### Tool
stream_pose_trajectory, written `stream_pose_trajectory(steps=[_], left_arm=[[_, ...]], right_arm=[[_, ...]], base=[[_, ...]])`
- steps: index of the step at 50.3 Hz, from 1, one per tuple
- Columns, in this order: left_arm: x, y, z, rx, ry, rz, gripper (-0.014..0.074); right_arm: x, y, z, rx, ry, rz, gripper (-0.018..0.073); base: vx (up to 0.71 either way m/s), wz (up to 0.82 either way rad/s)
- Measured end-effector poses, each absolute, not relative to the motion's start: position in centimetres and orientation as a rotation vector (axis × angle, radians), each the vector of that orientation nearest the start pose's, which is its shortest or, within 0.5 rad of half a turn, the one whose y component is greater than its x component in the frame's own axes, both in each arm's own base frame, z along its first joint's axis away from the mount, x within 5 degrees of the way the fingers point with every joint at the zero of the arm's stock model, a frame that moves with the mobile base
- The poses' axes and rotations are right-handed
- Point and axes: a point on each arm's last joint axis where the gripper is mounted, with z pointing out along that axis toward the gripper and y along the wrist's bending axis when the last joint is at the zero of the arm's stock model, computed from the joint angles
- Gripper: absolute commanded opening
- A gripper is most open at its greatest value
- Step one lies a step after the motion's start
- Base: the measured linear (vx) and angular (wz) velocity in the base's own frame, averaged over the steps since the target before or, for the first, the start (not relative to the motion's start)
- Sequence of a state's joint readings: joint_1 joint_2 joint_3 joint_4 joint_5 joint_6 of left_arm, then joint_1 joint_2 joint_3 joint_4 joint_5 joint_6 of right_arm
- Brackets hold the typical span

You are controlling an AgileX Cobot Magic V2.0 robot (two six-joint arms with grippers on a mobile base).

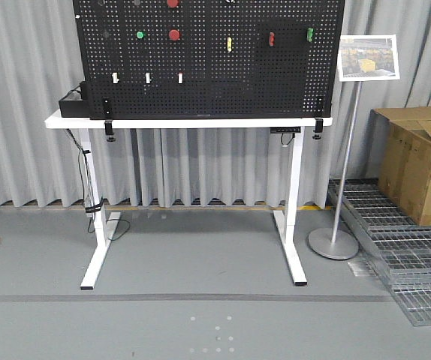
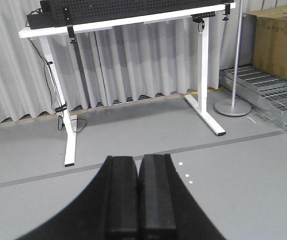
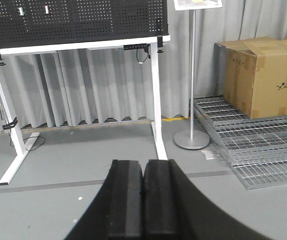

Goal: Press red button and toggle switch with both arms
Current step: 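Drive the base forward up to the black pegboard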

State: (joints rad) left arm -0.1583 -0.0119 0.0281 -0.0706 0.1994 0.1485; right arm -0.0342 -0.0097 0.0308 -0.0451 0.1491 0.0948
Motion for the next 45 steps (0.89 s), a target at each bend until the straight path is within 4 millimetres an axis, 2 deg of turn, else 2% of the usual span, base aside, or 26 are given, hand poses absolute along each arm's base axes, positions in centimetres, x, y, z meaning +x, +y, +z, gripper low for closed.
stream_pose_trajectory(steps=[30,45], left_arm=[[5.51,-1.01,18.63,0.212,1.686,-0.071,0.0001],[5.51,-1.01,18.63,0.212,1.686,-0.071,0.0001]], right_arm=[[5.66,-0.26,18.98,0.075,1.652,0.007,-0.0003],[5.66,-0.26,18.98,0.075,1.652,0.007,-0.0003]], base=[[0.01,0.01],[0.14,0.04]])
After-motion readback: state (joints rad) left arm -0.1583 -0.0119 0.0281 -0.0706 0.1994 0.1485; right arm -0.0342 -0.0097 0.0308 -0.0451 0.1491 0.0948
